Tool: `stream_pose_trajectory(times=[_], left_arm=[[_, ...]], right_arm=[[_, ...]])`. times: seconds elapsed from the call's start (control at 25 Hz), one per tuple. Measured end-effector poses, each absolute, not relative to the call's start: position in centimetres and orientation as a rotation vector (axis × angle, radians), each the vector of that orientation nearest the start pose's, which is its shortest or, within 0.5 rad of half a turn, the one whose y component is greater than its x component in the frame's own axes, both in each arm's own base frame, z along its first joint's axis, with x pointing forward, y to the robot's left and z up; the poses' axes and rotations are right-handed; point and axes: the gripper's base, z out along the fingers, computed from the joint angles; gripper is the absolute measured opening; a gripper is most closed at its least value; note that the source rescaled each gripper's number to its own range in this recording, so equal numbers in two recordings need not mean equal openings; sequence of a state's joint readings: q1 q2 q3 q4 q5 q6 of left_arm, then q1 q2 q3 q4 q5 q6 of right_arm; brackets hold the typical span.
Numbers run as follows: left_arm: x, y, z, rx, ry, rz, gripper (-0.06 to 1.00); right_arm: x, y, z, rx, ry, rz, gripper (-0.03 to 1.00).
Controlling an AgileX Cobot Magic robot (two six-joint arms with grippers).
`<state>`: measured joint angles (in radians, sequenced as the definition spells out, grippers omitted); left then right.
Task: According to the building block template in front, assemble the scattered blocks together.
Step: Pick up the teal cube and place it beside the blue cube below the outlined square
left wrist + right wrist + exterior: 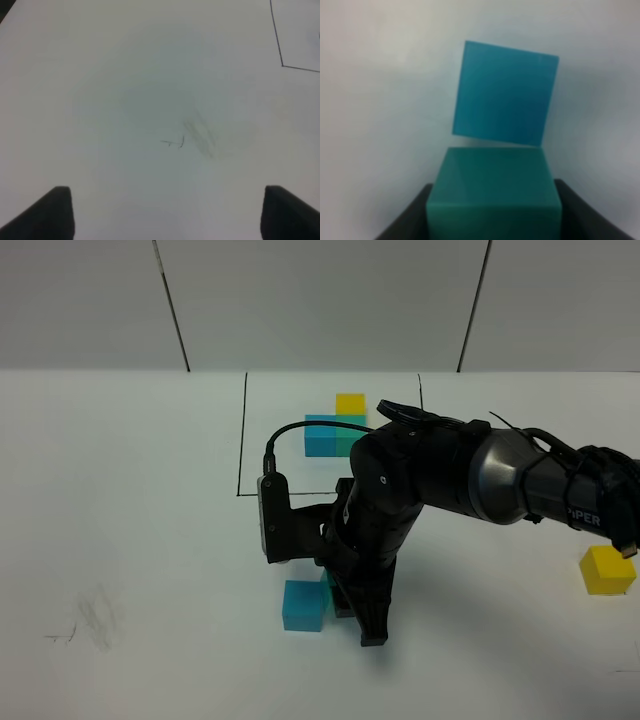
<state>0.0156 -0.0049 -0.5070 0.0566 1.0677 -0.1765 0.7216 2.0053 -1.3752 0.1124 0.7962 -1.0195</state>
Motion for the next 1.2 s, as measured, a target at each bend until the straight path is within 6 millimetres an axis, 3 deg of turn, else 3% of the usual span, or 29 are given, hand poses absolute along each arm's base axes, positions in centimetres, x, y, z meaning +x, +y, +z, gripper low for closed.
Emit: stream_pose_trajectory(times=[1.2], left_arm=[[-0.7, 0.4, 27.9, -0.199, 2.029, -0.033, 0.9]], right_arm=[[30.2, 27.3, 12.9, -2.108, 2.065, 0.072, 0.03]])
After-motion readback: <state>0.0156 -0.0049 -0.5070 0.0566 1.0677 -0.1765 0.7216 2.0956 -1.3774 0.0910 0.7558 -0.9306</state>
